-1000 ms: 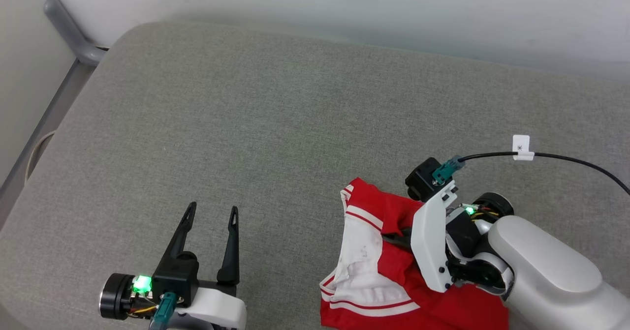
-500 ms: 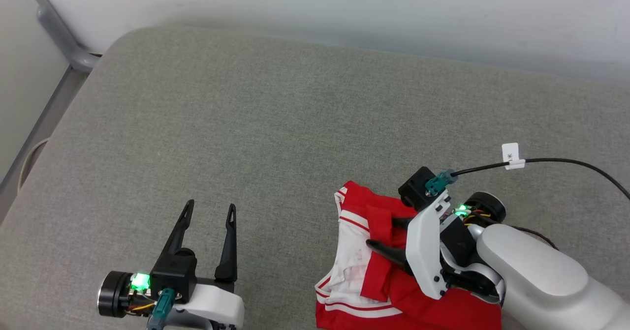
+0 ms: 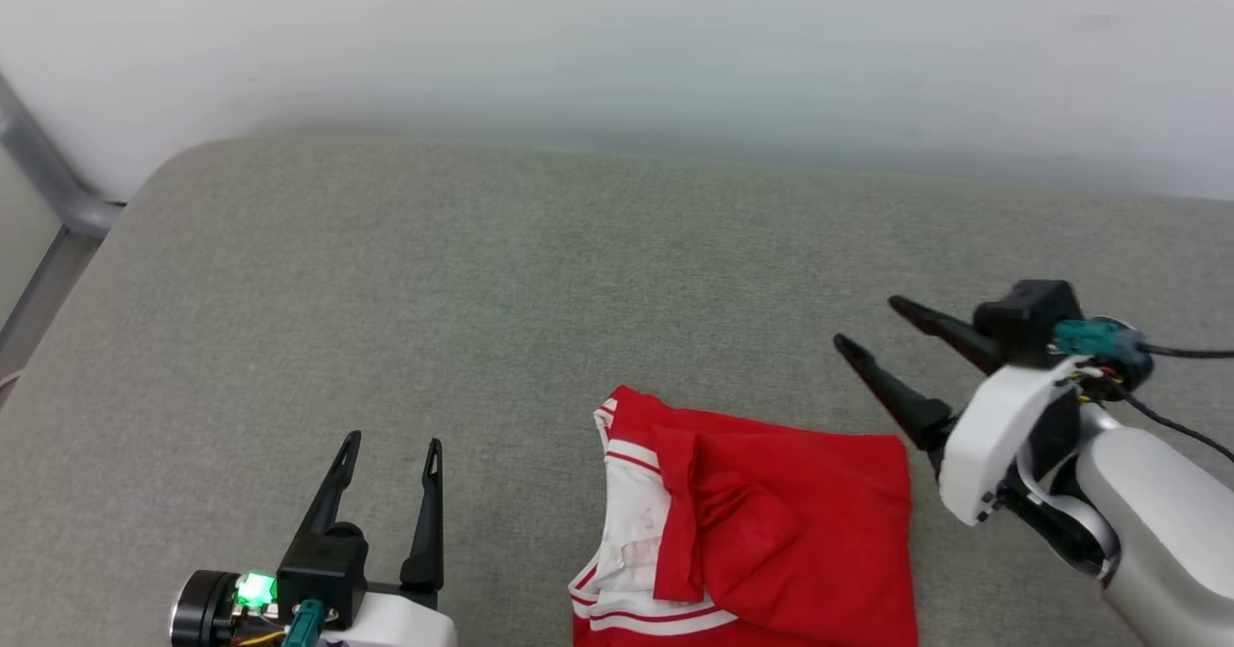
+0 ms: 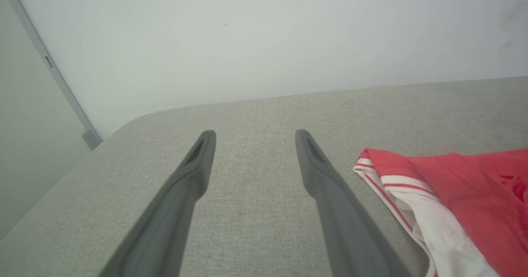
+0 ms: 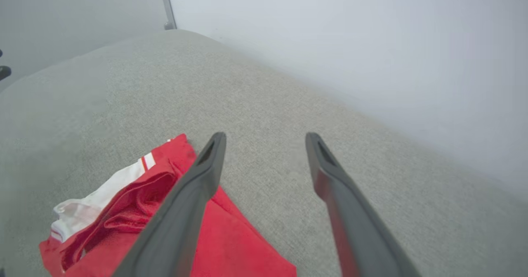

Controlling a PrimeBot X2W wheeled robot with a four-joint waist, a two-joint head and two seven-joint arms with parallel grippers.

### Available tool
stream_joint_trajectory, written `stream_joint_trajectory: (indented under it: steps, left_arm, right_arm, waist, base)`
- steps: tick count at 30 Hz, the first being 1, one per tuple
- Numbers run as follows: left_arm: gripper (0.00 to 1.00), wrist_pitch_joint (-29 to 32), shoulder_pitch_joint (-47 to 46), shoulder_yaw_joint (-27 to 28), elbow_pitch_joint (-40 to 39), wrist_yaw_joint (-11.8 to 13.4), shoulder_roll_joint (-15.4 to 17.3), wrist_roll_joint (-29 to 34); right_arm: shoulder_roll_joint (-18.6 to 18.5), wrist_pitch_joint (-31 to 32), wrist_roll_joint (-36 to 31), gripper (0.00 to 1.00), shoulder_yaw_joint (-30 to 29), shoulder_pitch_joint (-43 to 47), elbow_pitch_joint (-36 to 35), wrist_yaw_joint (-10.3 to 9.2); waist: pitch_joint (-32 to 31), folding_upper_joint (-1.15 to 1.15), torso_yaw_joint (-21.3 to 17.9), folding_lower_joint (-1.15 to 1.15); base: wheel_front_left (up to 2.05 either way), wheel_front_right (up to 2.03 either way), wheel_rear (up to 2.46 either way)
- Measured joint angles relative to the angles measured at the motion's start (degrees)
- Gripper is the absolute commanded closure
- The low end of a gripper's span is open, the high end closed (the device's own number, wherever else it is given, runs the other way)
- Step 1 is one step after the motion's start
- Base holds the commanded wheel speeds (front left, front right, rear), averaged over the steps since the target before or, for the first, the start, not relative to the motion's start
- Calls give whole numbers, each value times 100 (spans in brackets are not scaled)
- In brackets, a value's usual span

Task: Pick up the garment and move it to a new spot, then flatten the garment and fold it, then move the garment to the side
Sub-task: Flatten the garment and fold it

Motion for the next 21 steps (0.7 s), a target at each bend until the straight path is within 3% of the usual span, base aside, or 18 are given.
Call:
stream_joint_trajectory:
  steps: [4, 6, 11, 15, 21]
  left_arm:
    - [0, 0, 42, 24, -31, 24, 21, -1]
    - [0, 1, 96, 45, -58, 26, 26, -4]
    - [0, 0, 113, 110, -85, 27, 35, -47]
    - [0, 0, 176, 124, -155, 26, 46, -53]
    - [0, 1, 220, 123, -163, 30, 34, -53]
  right_arm:
    - [175, -530, -601, 0, -914, 505, 58, 0]
    - [482, -826, -927, 0, -1684, 944, 75, 0]
    - [920, -1218, -1938, 0, -2827, 1564, -151, 0]
    - [1330, -1403, -2681, 0, -3567, 2096, -487, 1]
    - [1931, -1532, -3084, 0, -4366, 2706, -1007, 1]
  waist:
    - [-115, 0, -170, 0]
    - [-192, 0, -280, 0]
    - [-301, 0, -414, 0]
    - [-370, 0, -471, 0]
    - [-418, 0, -527, 0]
  base:
    - [0, 0, 0]
    - [0, 0, 0]
    - [0, 0, 0]
    - [0, 0, 0]
    - [0, 0, 0]
